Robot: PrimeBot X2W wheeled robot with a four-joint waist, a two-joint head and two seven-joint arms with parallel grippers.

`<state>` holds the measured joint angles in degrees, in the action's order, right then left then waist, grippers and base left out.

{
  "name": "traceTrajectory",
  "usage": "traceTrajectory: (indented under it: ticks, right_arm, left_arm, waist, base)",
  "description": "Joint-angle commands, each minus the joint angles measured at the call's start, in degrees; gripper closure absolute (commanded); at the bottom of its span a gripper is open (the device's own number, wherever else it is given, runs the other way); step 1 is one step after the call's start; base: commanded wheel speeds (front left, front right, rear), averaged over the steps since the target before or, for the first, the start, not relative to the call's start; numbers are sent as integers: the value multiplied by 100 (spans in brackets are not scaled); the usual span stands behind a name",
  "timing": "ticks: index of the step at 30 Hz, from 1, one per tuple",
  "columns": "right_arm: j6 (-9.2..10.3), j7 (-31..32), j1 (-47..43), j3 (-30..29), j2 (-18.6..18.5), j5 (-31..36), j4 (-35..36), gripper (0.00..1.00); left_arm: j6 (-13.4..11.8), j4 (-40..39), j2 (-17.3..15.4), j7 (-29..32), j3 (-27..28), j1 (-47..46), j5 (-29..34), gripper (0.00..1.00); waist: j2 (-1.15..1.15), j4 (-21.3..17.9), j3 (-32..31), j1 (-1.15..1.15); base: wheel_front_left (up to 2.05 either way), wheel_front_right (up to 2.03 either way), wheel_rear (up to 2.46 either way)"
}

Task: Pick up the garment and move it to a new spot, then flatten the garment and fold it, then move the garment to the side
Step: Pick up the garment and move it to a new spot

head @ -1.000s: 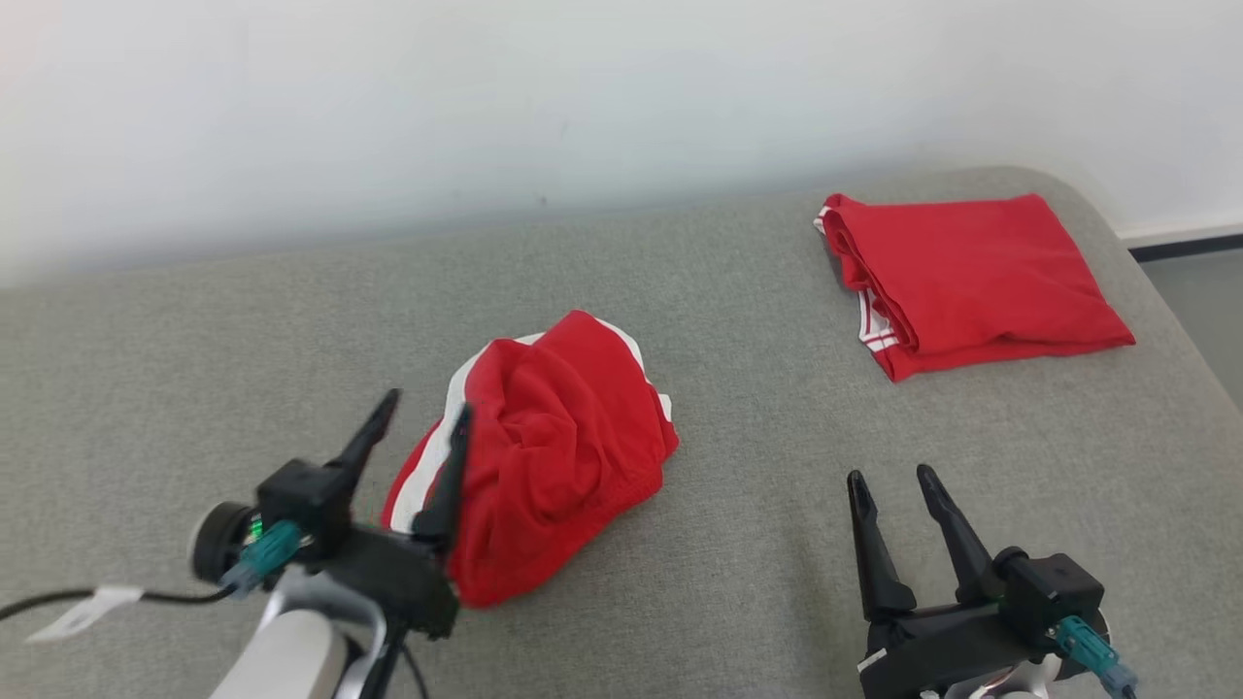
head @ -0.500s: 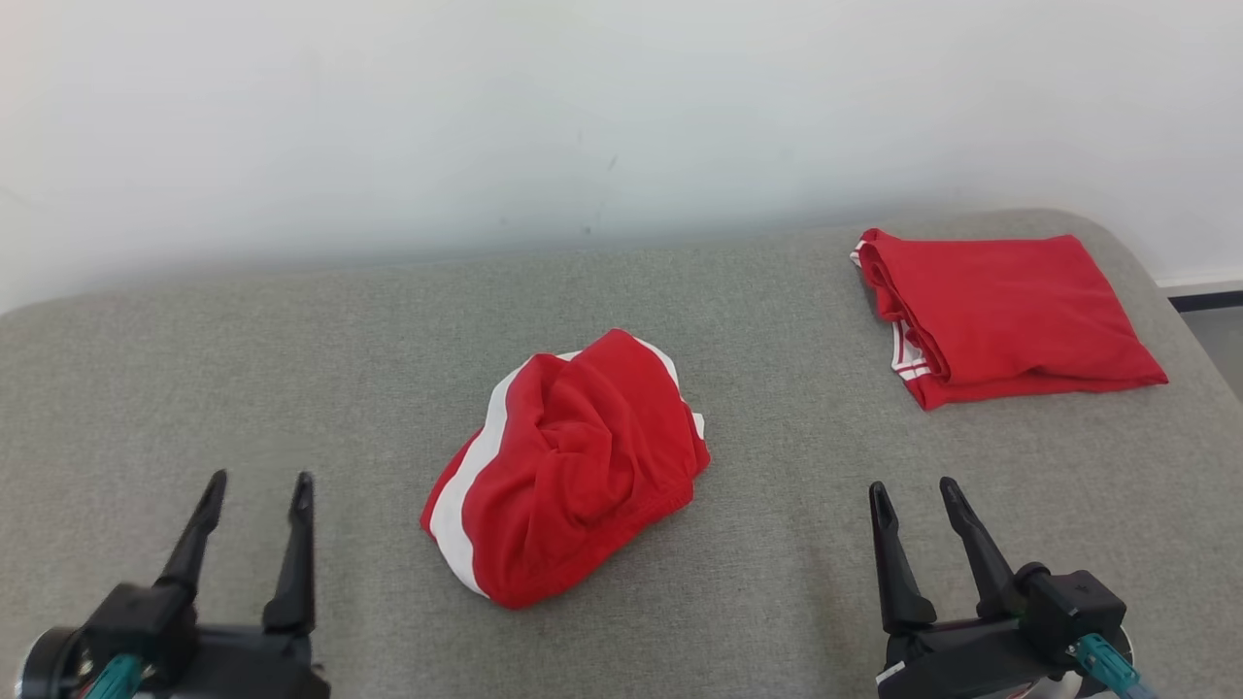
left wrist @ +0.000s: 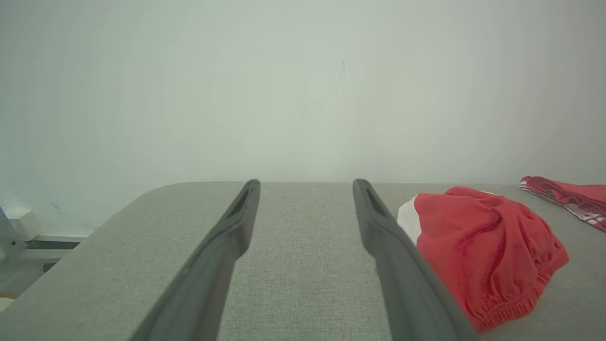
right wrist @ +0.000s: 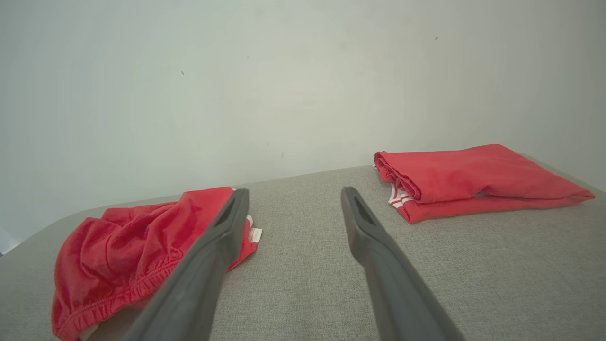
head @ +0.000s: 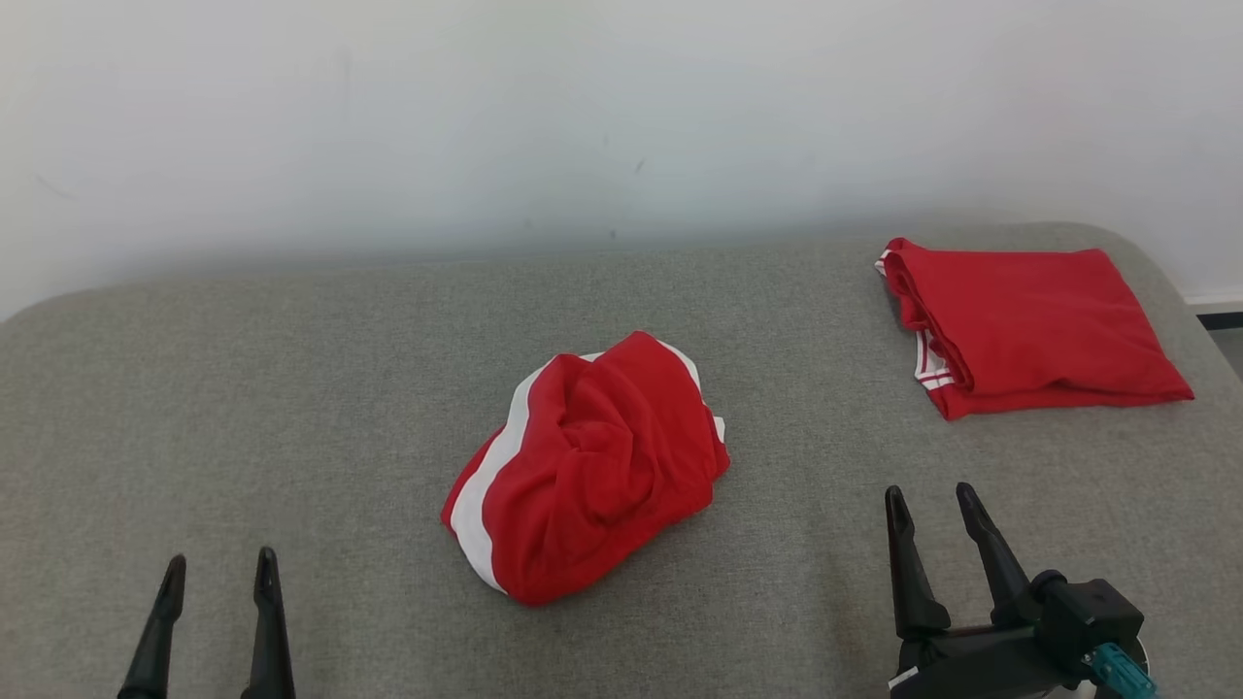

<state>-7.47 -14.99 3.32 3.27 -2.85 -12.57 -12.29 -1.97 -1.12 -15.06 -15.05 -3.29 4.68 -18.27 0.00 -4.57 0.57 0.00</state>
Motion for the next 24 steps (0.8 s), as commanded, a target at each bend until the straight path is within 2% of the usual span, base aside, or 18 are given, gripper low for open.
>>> traceTrajectory:
  ticks: [1,3,12,18,24]
  right_arm:
    - [-3,-21,-93,-24,2,34,5,0]
    - [-3,-22,-117,-37,1,34,7,0]
    - [-3,-22,-229,-88,1,-4,3,0]
    - [-3,-21,-229,-82,1,-8,-27,0]
    - [-3,-21,-232,-56,1,-6,-66,0]
  left_arm:
    - [68,18,135,-17,123,149,87,0]
    - [107,30,224,-17,217,183,128,0]
    - [586,-11,878,-17,1056,380,448,0]
    - [805,77,1063,-18,1257,333,680,0]
    - [898,137,1154,-18,1319,269,885,0]
  waist:
    - [0,20,-11,0]
    - [0,26,-13,0]
    - [0,73,-36,0]
    - [0,114,-38,0]
    - [0,140,-44,0]
  base:
    - [0,0,0]
    - [0,0,0]
    - [0,0,0]
    - [0,0,0]
    - [0,0,0]
